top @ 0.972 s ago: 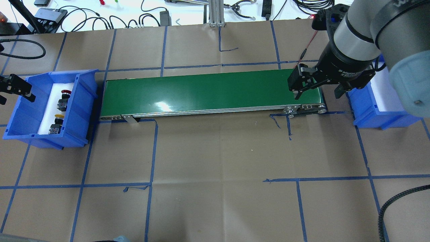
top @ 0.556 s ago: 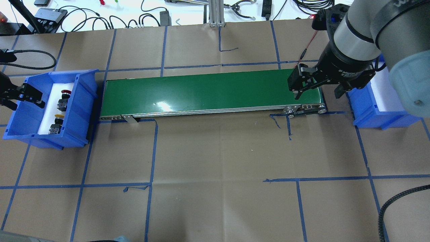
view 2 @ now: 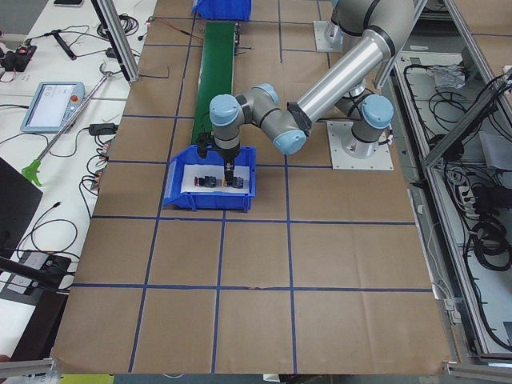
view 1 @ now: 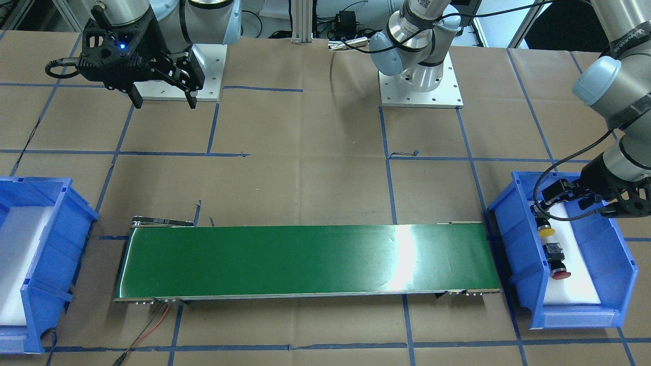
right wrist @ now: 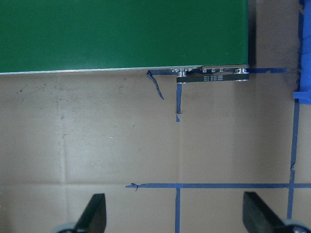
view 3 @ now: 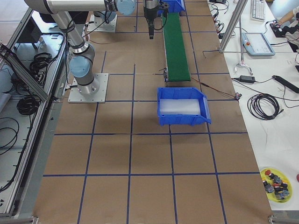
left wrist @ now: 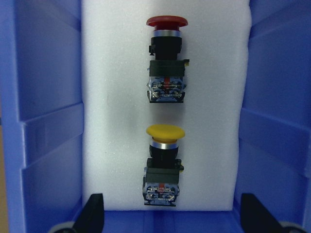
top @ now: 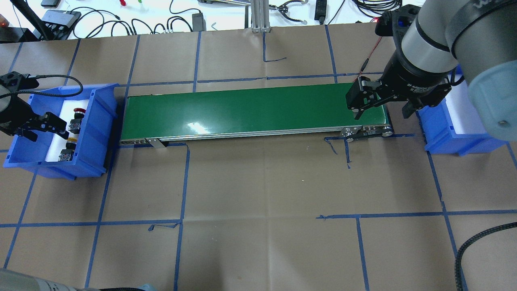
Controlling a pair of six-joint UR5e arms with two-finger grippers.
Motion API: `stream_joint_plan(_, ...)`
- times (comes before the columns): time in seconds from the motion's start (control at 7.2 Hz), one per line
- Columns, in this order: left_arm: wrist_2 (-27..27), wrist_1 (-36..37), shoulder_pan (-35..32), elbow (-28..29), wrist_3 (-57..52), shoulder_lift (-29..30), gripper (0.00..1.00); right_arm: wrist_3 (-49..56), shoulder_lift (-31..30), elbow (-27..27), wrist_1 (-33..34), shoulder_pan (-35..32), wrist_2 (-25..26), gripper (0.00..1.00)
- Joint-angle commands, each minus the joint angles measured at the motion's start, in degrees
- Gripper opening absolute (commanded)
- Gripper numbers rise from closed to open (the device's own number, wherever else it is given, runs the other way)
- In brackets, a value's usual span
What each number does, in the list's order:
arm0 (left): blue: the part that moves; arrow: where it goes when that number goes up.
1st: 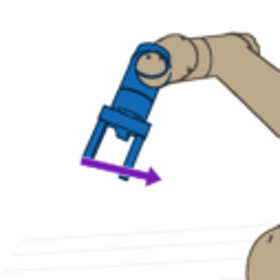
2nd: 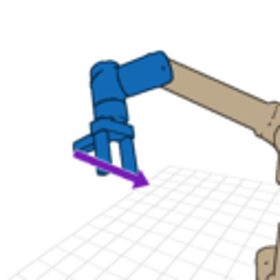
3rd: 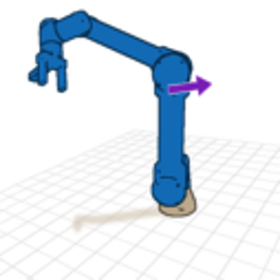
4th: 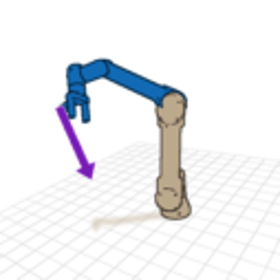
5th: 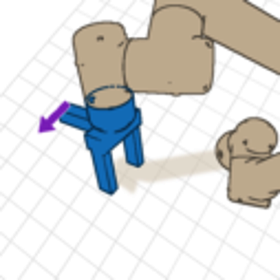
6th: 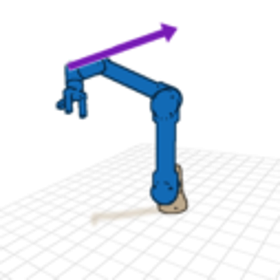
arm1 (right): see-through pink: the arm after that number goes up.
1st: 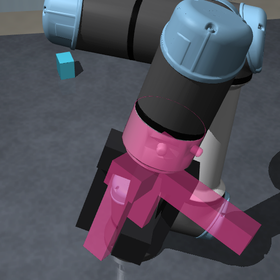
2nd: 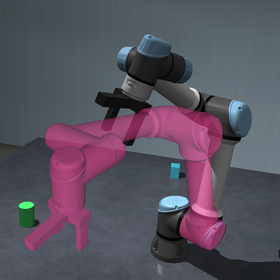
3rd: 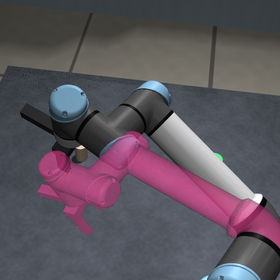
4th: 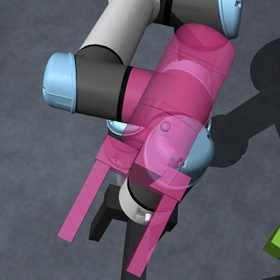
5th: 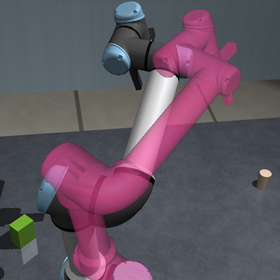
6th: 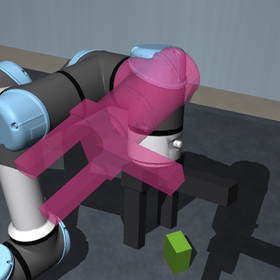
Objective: Transport two buttons from left to right
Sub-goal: 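Lower the left gripper into the bin and grasp the yellow button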
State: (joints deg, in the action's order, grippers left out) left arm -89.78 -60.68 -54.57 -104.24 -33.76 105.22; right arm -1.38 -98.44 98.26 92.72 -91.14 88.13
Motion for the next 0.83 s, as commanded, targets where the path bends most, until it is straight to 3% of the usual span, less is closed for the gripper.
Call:
stream_joint_plan(0.0,-0.1,3.9,0.0,-2.4,-0.1,1.8,0.99,0.1,0.0,0.0,0.0,0.0,0.0,1.00)
stream_joint_plan(0.69,-0.2,7.3,0.3,-4.0,-0.1,4.7,0.99,0.0,0.0,0.0,0.0,-0.1,-0.2,1.00)
